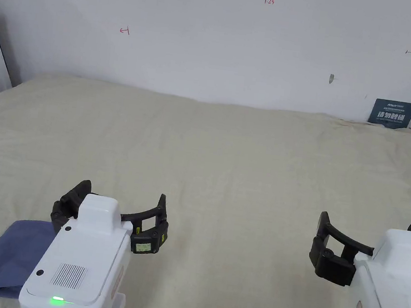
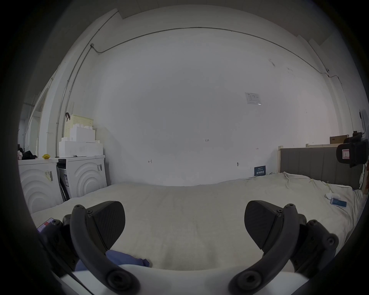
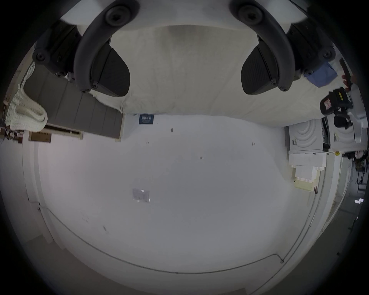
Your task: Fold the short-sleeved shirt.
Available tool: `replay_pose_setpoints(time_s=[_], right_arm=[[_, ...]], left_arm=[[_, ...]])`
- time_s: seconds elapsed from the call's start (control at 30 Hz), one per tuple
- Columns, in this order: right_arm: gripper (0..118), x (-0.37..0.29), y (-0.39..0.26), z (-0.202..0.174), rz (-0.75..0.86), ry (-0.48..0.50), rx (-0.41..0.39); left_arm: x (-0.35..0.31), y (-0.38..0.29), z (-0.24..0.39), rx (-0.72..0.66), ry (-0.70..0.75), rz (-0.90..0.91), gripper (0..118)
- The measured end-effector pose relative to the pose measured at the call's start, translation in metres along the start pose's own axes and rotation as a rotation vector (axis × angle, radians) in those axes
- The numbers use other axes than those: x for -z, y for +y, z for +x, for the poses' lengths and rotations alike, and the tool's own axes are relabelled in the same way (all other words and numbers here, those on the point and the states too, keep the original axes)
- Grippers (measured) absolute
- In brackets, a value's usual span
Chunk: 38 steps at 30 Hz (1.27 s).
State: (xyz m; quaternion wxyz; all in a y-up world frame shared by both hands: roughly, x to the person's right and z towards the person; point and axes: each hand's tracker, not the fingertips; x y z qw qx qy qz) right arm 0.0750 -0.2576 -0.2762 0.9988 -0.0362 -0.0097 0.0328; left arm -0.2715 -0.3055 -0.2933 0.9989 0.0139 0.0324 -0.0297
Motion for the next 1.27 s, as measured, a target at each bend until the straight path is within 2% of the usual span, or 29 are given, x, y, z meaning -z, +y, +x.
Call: replay_pose_setpoints(time_s=[0.07, 0.13, 0.2, 0.37, 0.43, 0.53, 0.67, 1.0, 1.1, 1.27], right_arm=[[112, 0.002, 0.005, 0.002, -0.061, 0.013, 0.068], [112, 0.006, 0.014, 0.003, -0.148, -0.021, 0.137], [112, 0.008, 0.022, 0.003, -0.236, -0.054, 0.171], [112, 0.017, 0.034, 0.003, -0.448, -0.215, 0.286], [112, 0.019, 0.033, 0.005, -0.467, -0.218, 0.319], [112, 0.019, 0.029, 0.011, -0.477, -0.164, 0.382], [112, 0.018, 0.026, 0.008, -0.442, -0.195, 0.346], [112, 0.021, 0.027, 0.006, -0.436, -0.172, 0.266], [112, 0.019, 0.025, 0.005, -0.372, -0.125, 0.205], [112, 0.011, 0.02, 0.002, -0.211, -0.116, 0.126]], left_arm=[[0.0, 0.0, -0.001, -0.003, 0.0, 0.001, 118], [-0.001, 0.001, -0.001, -0.009, 0.0, 0.003, 118], [-0.001, 0.003, -0.002, -0.013, 0.001, 0.004, 118], [-0.001, 0.005, -0.003, -0.026, 0.003, 0.005, 118], [-0.001, 0.005, -0.004, -0.031, 0.004, 0.005, 118], [-0.001, 0.005, -0.006, -0.035, 0.008, 0.005, 118], [-0.001, 0.005, -0.006, -0.032, 0.011, 0.007, 118], [-0.002, 0.006, -0.008, -0.043, 0.014, 0.009, 118], [-0.002, 0.006, -0.008, -0.043, 0.013, 0.012, 118], [-0.003, 0.008, -0.008, -0.052, 0.014, 0.016, 118]])
